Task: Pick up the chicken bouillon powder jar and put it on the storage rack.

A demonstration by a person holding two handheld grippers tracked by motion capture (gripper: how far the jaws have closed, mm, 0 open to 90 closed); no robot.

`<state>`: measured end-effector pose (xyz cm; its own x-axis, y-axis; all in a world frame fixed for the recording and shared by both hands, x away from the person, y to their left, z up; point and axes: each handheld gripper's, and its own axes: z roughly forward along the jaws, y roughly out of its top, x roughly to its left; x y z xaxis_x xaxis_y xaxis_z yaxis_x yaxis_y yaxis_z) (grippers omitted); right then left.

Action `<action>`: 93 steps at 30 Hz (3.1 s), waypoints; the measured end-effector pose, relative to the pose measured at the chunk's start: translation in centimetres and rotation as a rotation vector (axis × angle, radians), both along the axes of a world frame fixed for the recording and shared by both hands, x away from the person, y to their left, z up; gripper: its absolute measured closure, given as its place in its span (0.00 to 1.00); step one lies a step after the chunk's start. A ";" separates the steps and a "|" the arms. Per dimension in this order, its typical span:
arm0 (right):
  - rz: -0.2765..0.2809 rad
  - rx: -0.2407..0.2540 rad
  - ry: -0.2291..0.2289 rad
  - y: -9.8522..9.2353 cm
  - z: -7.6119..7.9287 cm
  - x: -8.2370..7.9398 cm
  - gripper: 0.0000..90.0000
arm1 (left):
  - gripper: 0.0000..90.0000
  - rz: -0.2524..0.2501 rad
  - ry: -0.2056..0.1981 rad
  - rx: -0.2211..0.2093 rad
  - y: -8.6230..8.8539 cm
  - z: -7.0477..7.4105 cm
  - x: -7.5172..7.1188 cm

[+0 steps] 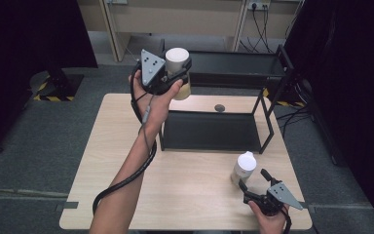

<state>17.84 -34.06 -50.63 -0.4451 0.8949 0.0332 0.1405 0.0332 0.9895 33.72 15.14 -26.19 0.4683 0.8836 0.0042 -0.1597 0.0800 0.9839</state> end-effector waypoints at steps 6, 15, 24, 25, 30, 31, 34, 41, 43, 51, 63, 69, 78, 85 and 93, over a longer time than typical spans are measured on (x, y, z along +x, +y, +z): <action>0.001 -0.002 -0.001 0.0 0.0 0.0 0.06 | 0.37 0.007 0.003 0.003 -0.1 1.1 0.4; 0.001 -0.003 0.000 0.0 0.0 0.0 0.06 | 0.37 0.018 0.011 0.004 -0.4 2.6 1.1; 0.001 -0.002 0.000 0.0 0.0 0.0 0.06 | 0.37 0.028 0.017 0.008 -0.7 4.1 1.9; 0.001 -0.002 0.000 0.0 0.0 0.0 0.06 | 0.37 0.029 0.017 0.005 -0.7 4.2 2.0; 0.002 -0.002 0.000 0.0 0.0 0.0 0.06 | 0.37 0.040 0.024 0.010 -0.9 4.6 2.6; 0.002 -0.003 -0.001 0.0 0.0 0.0 0.06 | 0.37 0.043 0.024 0.005 -0.9 4.6 2.8; 0.002 -0.001 0.000 0.0 0.0 0.0 0.06 | 0.37 0.053 0.032 0.000 -0.9 4.9 3.2; 0.001 -0.005 -0.005 0.0 0.0 0.0 0.06 | 0.37 0.066 0.041 0.026 -1.4 6.1 4.8; 0.001 -0.004 -0.002 0.0 0.0 0.0 0.06 | 0.37 0.067 0.049 0.028 -1.5 6.2 5.3; 0.005 -0.004 -0.002 0.0 0.0 0.0 0.06 | 0.37 0.101 0.064 0.030 -1.3 6.5 6.7; 0.005 -0.001 -0.003 -0.1 0.0 0.0 0.06 | 0.37 0.105 0.080 0.039 -0.9 6.2 7.9; 0.005 -0.005 -0.004 0.0 0.0 0.0 0.06 | 0.37 0.105 0.093 0.030 -0.8 6.0 8.2; 0.007 -0.006 -0.003 0.0 0.0 0.0 0.06 | 0.37 0.093 0.086 0.048 -1.0 5.4 8.6; 0.009 -0.008 -0.003 0.0 0.0 0.0 0.06 | 0.36 0.093 0.067 0.045 -1.0 4.9 8.8; 0.009 -0.014 -0.004 0.0 0.0 0.0 0.06 | 0.15 0.104 0.066 0.021 -1.0 4.1 7.8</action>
<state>17.88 -34.02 -50.59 -0.4535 0.8911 0.0187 0.1359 0.0484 0.9895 41.52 14.11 -22.05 0.3740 0.9274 -0.0049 -0.1010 0.0459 0.9938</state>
